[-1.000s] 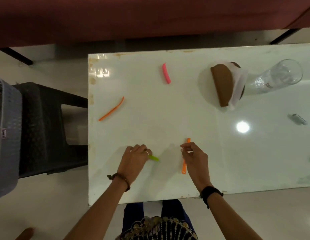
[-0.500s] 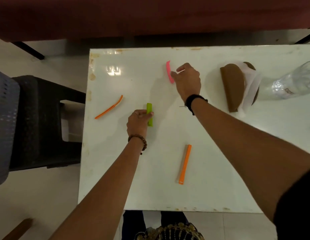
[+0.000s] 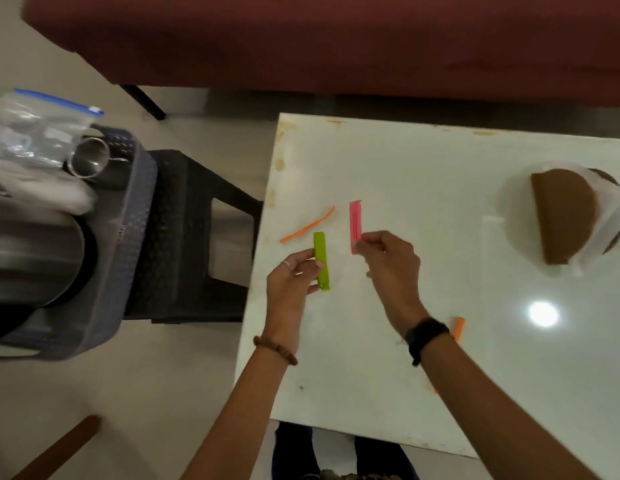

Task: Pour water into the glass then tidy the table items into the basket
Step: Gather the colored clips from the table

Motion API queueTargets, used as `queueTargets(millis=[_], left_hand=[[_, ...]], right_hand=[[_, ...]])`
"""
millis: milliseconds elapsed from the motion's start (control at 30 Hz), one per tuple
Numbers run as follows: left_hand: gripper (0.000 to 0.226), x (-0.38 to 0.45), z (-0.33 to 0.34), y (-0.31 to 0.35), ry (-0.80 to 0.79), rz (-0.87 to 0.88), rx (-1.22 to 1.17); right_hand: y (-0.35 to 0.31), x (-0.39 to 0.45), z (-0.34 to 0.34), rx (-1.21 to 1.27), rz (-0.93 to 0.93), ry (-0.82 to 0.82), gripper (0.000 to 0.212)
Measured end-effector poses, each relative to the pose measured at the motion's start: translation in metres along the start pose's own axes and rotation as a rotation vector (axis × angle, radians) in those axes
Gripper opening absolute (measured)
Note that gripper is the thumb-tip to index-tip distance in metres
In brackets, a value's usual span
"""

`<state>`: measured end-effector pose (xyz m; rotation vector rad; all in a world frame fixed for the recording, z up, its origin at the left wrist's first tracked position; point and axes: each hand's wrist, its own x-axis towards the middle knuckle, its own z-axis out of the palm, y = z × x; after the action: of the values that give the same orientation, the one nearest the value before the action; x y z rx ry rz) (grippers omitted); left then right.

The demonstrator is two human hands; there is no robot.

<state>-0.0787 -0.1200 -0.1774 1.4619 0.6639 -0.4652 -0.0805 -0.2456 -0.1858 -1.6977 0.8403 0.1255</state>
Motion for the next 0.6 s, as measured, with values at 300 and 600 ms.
queueTargets(millis=[300, 600], left_hand=[[0.023, -0.018, -0.233, 0.097, 0.614, 0.532, 0.394], [0.014, 0.059, -0.272, 0.083, 0.455, 0.438, 0.624]], right_hand=[[-0.099, -0.123, 0.196, 0.058, -0.066, -0.369, 0.017], [-0.109, -0.112, 0.307, -0.270, -0.232, -0.311, 0.018]])
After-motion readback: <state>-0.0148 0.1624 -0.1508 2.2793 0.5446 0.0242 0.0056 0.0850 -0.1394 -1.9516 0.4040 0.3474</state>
